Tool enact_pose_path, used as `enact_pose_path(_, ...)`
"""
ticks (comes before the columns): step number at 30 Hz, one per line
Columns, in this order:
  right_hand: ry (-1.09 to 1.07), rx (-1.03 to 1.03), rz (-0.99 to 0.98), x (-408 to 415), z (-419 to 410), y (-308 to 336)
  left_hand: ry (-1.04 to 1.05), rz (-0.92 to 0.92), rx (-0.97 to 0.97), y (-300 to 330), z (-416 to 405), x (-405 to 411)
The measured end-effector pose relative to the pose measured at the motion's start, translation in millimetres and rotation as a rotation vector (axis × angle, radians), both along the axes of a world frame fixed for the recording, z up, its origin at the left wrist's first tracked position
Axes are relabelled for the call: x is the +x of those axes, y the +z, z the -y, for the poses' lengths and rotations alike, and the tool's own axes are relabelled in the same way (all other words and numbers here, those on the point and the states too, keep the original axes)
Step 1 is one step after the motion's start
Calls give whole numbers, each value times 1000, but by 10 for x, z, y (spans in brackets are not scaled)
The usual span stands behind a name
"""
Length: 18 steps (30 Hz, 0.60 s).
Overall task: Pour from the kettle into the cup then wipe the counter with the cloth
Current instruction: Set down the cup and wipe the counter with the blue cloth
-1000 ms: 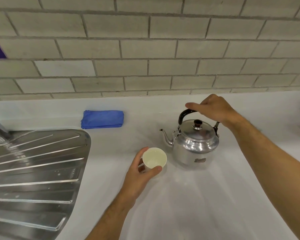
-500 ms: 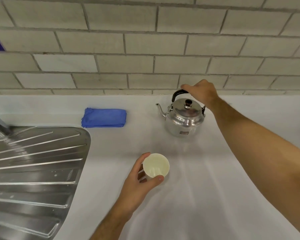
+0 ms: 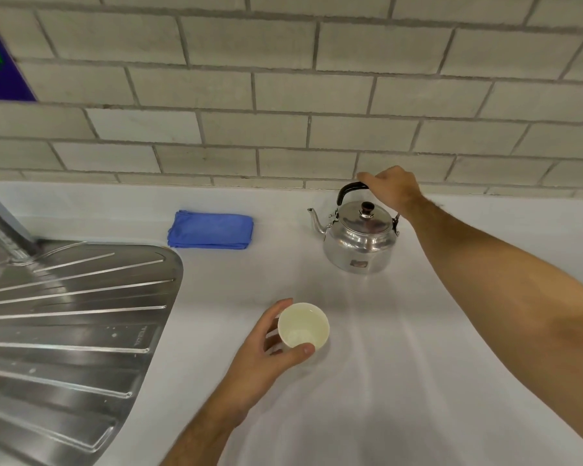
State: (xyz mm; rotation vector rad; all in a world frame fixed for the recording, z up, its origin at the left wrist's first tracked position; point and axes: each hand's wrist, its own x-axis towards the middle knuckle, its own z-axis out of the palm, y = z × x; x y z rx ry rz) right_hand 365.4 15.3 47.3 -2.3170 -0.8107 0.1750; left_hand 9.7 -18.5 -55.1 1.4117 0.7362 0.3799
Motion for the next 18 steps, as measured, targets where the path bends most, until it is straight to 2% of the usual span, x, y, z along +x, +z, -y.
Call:
enact_pose_path(2,-6,-3,157,-44,16,21,27,20,5,61,-83,-27)
enact_pose_path(4,-35,119,400,-132,12,54,122,12,36,89,-236,-60)
enact_pose_path(6,57,259,473,-310,-37,106,229,-40,89,100,-463,-103)
enact_pose_path(8,199,309,359,-554,-139,135,303,-107,158,97,-741,-152)
enact_pose_path(10,262,250,167,-812,-287,120,352,-171,214,80,-1059,-192)
enact_pose_path(15,241,-38,-362,-1331,-810,-161,433,-299,207,43,-1822,-259)
enact_pose_path(18,195,-152,-529,-1569,-1085,-381,453,-291,177,27,-2158,-253)
